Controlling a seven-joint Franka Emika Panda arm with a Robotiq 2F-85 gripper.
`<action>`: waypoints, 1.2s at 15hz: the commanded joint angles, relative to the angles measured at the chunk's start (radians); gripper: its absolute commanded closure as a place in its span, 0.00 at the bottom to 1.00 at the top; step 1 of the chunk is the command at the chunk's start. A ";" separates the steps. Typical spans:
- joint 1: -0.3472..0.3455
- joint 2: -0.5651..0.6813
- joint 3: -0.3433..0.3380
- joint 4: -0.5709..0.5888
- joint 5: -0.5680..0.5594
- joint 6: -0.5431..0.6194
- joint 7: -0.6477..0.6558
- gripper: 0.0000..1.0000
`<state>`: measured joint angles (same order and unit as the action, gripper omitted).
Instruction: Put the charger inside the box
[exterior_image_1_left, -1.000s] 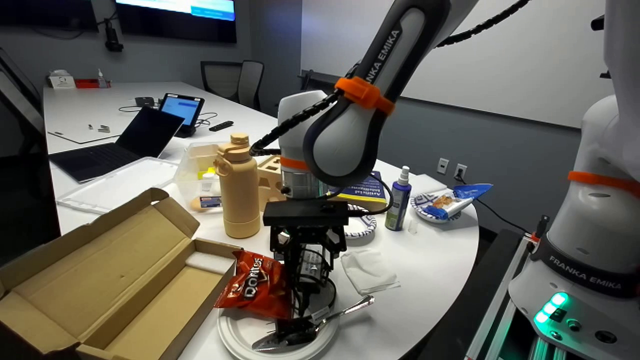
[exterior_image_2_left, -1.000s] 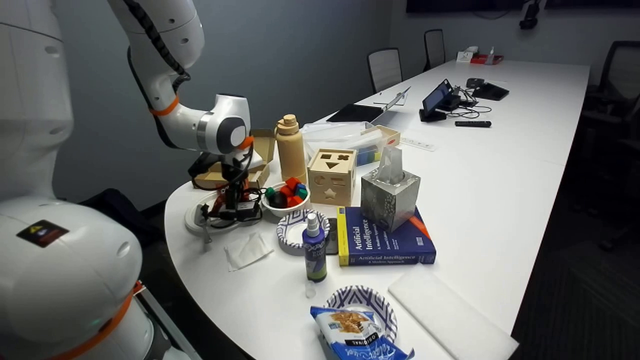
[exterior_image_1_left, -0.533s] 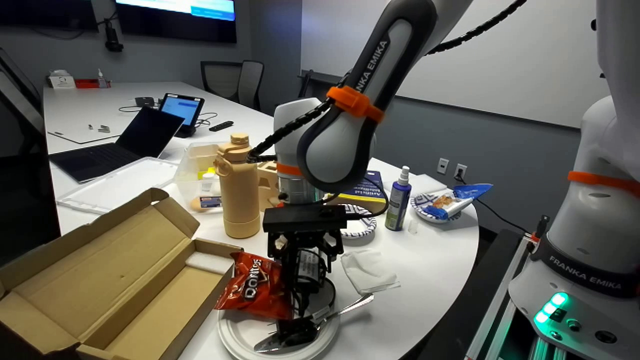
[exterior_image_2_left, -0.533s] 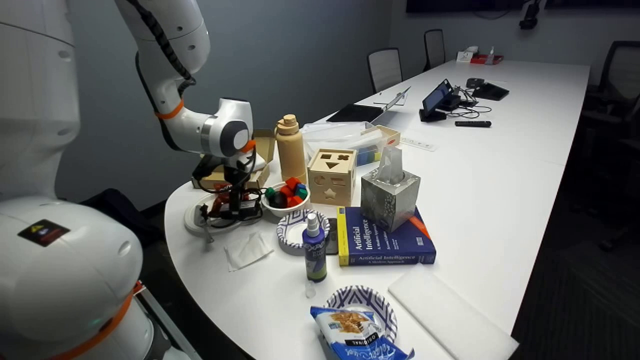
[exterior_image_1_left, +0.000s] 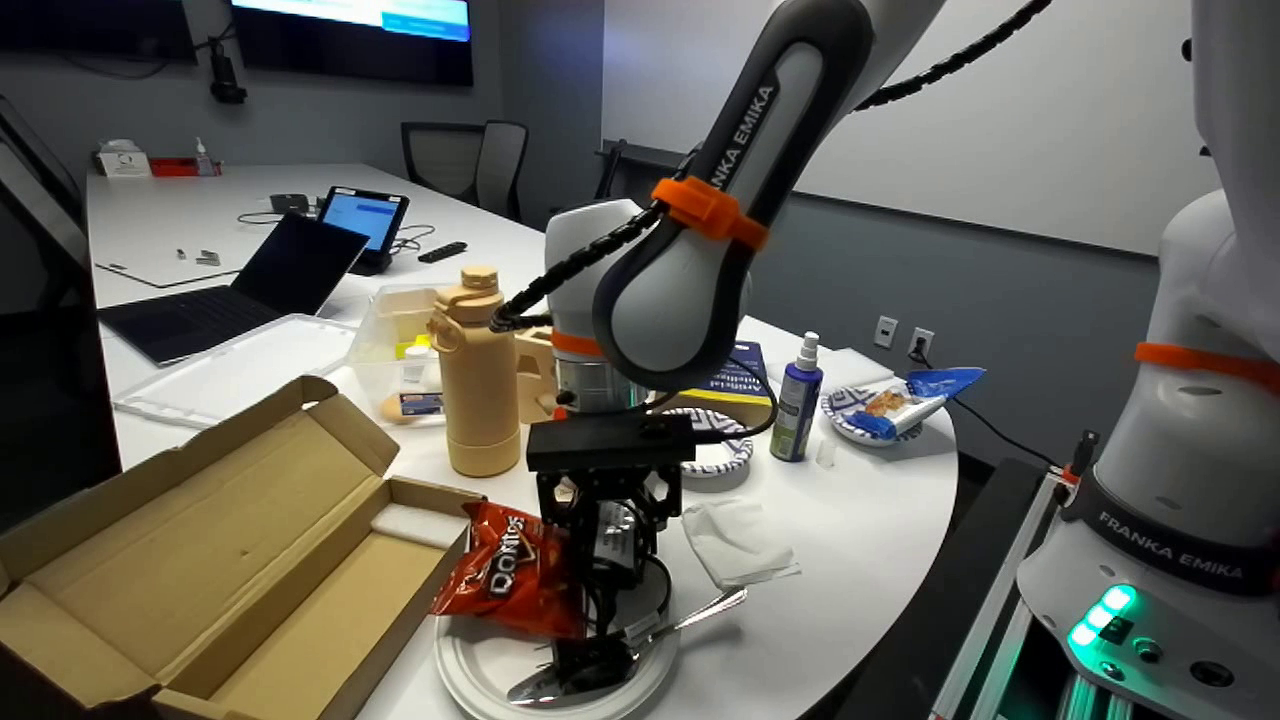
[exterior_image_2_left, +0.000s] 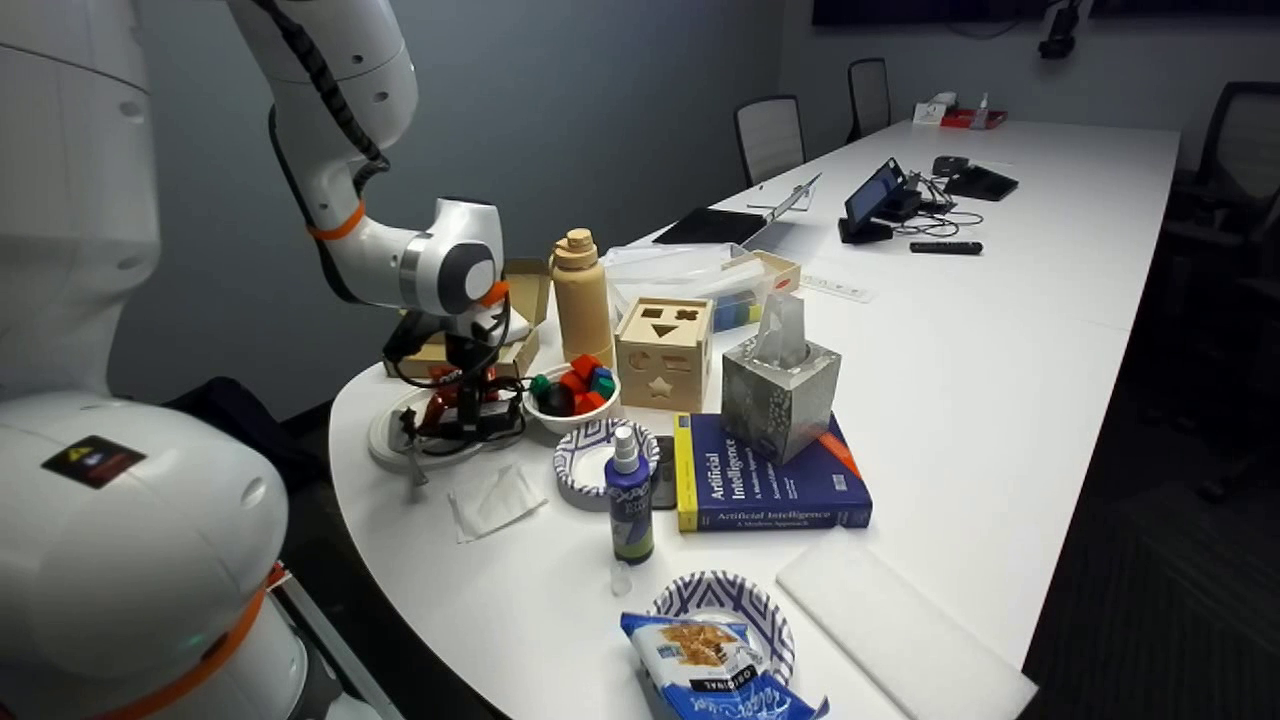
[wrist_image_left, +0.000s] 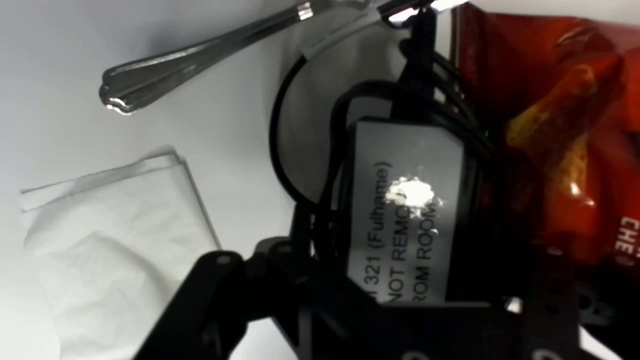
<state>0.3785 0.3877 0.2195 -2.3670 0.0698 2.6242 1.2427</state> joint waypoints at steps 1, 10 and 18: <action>0.027 0.014 -0.019 0.016 -0.006 -0.016 -0.001 0.50; 0.016 -0.067 -0.004 -0.034 0.029 0.030 -0.019 0.58; 0.024 -0.224 0.039 -0.042 0.013 0.002 -0.033 0.58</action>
<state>0.3945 0.2538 0.2397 -2.3853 0.0754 2.6447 1.2309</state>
